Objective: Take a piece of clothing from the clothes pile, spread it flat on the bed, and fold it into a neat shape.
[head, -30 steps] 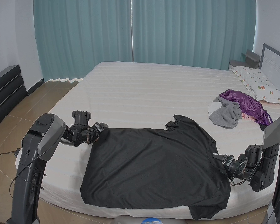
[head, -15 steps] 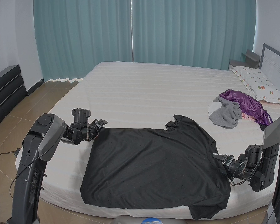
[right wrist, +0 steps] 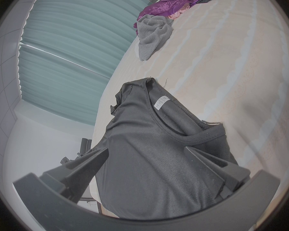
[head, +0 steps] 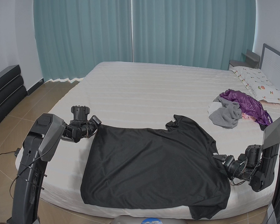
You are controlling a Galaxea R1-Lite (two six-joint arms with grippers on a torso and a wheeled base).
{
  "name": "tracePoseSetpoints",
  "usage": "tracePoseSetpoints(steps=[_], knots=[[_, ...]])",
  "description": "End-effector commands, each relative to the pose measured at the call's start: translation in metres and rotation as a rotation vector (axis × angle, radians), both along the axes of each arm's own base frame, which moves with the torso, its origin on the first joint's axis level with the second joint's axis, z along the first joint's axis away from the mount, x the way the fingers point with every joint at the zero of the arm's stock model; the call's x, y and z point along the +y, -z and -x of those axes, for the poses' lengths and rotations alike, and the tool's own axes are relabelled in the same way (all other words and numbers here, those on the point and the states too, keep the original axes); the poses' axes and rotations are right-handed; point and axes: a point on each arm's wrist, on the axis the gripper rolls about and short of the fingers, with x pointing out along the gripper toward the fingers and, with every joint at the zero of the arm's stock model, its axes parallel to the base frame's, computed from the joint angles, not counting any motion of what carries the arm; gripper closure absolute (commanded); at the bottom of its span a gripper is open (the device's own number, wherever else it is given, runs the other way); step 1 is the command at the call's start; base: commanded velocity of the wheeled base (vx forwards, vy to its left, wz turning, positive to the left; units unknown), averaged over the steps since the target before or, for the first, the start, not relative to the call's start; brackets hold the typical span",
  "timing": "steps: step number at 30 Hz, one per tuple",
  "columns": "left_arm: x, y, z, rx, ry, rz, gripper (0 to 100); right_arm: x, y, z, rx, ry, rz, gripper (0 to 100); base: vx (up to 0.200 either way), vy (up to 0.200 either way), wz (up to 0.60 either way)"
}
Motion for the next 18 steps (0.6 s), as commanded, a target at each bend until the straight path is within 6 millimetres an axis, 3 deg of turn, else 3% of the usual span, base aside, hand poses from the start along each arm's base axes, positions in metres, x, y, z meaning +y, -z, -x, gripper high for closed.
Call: tracePoseSetpoints(steps=[1,8,14,18], knots=[[0.003,-0.001,-0.005,-0.021,-0.034,-0.007,100,0.0,0.0,0.0,-0.007,-0.001,0.0,0,0.0,0.0,0.0],[0.004,-0.001,-0.008,-0.043,-0.075,-0.025,100,0.0,0.0,-0.002,-0.01,0.001,0.001,0,0.0,0.0,0.0],[0.005,-0.004,-0.009,-0.071,-0.083,-0.016,100,0.0,-0.006,-0.02,-0.086,0.021,0.015,0,0.0,0.0,0.0],[0.008,-0.007,-0.01,-0.072,-0.108,0.029,100,0.012,-0.01,-0.05,-0.166,0.029,0.052,0,0.0,0.0,0.0]])
